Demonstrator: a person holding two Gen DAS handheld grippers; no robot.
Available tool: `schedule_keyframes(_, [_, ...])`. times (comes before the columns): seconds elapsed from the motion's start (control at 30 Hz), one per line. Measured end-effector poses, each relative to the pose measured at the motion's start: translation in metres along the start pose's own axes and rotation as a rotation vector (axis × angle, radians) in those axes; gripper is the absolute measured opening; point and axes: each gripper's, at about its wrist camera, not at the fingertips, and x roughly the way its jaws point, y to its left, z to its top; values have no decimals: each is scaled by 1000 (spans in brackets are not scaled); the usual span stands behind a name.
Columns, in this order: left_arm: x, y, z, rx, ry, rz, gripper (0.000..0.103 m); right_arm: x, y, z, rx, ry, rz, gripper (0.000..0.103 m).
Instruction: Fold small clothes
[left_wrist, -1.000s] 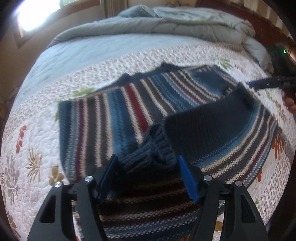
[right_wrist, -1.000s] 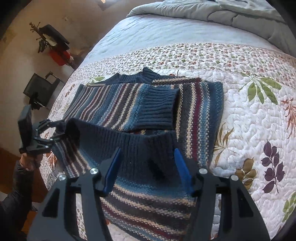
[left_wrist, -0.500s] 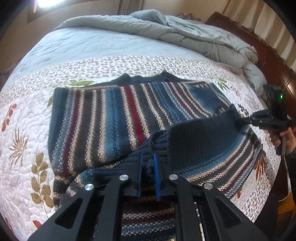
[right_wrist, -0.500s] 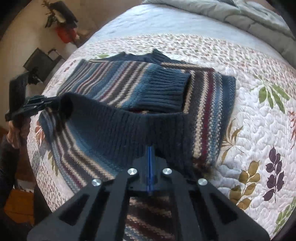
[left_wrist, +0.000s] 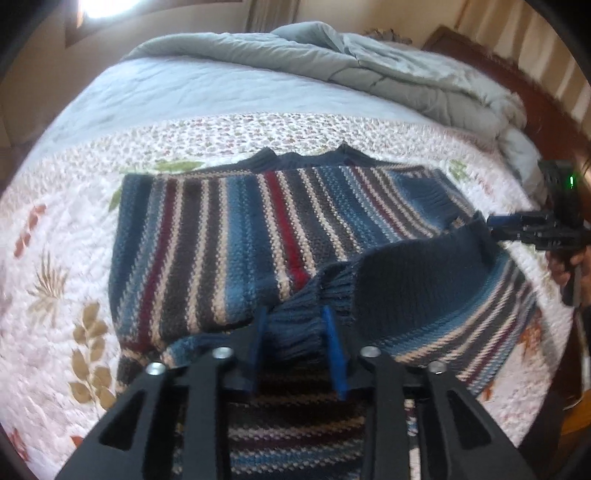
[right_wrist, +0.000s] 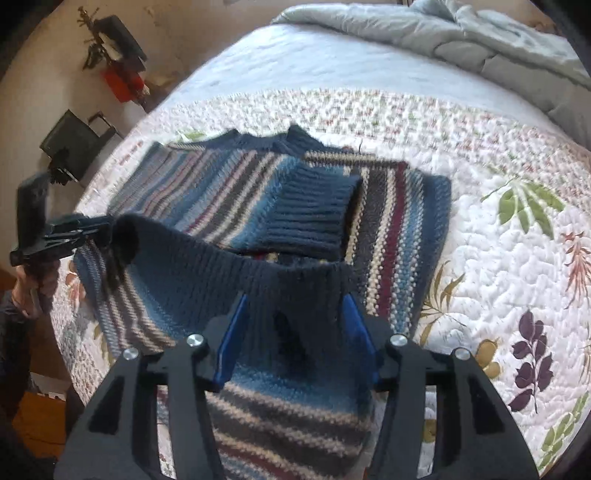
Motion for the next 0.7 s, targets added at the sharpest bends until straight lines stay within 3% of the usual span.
schedule_keyframes(0.07, [8, -5, 1, 26, 16, 13, 42, 10, -1, 1, -8, 20, -12, 54])
schedule_keyframes(0.13, [17, -7, 2, 31, 35, 5, 44, 18, -2, 1, -3, 27, -13, 46])
schedule_keyframes(0.2, [24, -7, 1, 20, 46, 2, 43, 23, -2, 0, 1, 35, -4, 25])
schedule_keyframes(0.27, [25, -8, -1, 14, 41, -13, 22, 21, 2, -3, -16, 33, 17, 14])
schedule_keyframes(0.4, [16, -10, -4, 4, 12, -19, 9, 5, 13, -10, -54, -6, 15, 12])
schedule_keyframes(0.6, [-13, -5, -3, -40, -70, -59, 7, -42, 20, -13, -47, -106, 88, 11])
schedule_keyframes(0.7, [-24, -4, -2, -40, -81, -73, 7, -58, 24, -12, -65, -131, 81, 11])
